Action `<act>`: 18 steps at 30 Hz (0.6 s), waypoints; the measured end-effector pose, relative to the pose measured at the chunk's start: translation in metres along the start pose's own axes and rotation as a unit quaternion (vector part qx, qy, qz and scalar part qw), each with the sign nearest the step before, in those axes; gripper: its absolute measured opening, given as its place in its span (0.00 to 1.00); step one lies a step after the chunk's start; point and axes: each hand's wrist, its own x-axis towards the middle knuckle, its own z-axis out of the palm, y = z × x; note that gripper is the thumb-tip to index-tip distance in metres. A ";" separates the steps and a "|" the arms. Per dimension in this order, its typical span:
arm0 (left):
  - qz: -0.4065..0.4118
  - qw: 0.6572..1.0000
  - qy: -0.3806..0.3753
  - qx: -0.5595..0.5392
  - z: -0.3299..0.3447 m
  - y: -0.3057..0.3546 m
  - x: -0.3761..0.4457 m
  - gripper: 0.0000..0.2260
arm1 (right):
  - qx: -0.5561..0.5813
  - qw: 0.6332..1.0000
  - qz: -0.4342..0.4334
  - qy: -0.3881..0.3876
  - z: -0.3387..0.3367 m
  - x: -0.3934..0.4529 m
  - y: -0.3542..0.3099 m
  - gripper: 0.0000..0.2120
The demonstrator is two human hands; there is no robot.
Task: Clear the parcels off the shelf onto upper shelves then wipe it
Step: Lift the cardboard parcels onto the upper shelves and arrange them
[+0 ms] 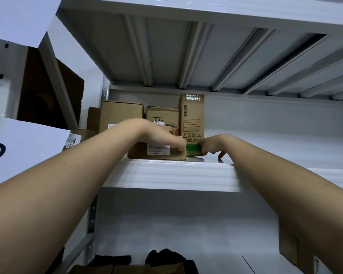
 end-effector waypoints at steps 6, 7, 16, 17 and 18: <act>0.008 1.000 0.003 0.007 -0.001 -0.002 0.004 0.38 | -0.060 0.998 -0.020 -0.005 0.000 -0.006 -0.004 0.22; 0.007 1.000 0.001 0.008 -0.001 -0.002 0.005 0.39 | -0.058 0.998 -0.024 -0.007 0.000 -0.008 -0.003 0.22; 0.075 0.994 -0.005 -0.079 0.004 -0.002 0.007 0.33 | -0.018 0.998 -0.054 0.015 0.001 -0.023 -0.007 0.20; 0.079 0.993 -0.005 -0.089 0.005 0.000 0.006 0.32 | -0.010 0.998 -0.056 0.027 0.002 -0.024 -0.006 0.19; 0.071 0.994 0.010 -0.085 0.006 0.001 0.006 0.31 | -0.008 0.998 -0.054 0.044 0.003 -0.023 -0.007 0.18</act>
